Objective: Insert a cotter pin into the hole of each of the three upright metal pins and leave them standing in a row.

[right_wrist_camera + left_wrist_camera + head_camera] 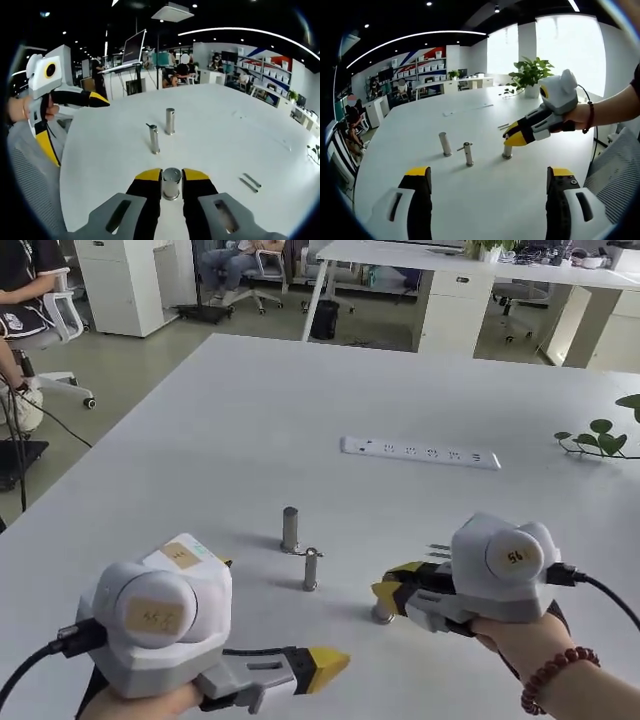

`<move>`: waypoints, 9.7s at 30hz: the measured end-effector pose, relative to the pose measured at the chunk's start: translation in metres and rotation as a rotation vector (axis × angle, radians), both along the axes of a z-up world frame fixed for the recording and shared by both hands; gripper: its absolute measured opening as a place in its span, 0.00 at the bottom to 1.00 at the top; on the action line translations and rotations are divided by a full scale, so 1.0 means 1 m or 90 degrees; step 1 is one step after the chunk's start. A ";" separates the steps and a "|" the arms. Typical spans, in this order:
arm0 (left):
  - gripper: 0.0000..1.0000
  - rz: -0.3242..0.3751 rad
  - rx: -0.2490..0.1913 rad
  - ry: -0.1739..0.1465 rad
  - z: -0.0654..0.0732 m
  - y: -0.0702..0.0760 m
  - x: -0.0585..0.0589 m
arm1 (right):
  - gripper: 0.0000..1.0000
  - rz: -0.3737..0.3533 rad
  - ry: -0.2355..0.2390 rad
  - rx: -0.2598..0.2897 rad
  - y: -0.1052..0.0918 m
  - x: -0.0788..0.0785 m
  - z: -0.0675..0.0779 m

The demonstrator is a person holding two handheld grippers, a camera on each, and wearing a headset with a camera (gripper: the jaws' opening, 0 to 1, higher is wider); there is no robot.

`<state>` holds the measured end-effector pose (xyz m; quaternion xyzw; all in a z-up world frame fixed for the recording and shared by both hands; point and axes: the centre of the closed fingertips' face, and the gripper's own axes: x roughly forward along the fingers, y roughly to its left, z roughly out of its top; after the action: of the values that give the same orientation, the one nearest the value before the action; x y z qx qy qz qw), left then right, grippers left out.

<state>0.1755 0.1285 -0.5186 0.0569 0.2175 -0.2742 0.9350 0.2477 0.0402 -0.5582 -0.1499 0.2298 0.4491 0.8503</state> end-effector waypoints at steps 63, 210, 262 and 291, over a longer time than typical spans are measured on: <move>0.97 0.003 -0.009 -0.003 -0.005 -0.001 0.007 | 0.09 0.028 0.087 -0.233 -0.107 0.092 -0.030; 0.01 -0.063 -0.273 0.137 0.029 -0.079 -0.024 | 0.00 0.493 -0.234 -0.246 0.003 -0.099 0.055; 0.00 -0.279 -0.103 0.023 0.020 -0.093 -0.063 | 0.00 0.482 0.084 -0.089 -0.009 -0.138 0.029; 0.24 -0.189 -0.056 0.000 0.007 -0.081 -0.042 | 0.00 0.462 0.005 -0.260 -0.035 -0.094 0.017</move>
<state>0.1337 0.0477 -0.5118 0.0475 0.1945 -0.4189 0.8857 0.1540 0.0056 -0.5409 -0.3848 0.2495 0.6654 0.5891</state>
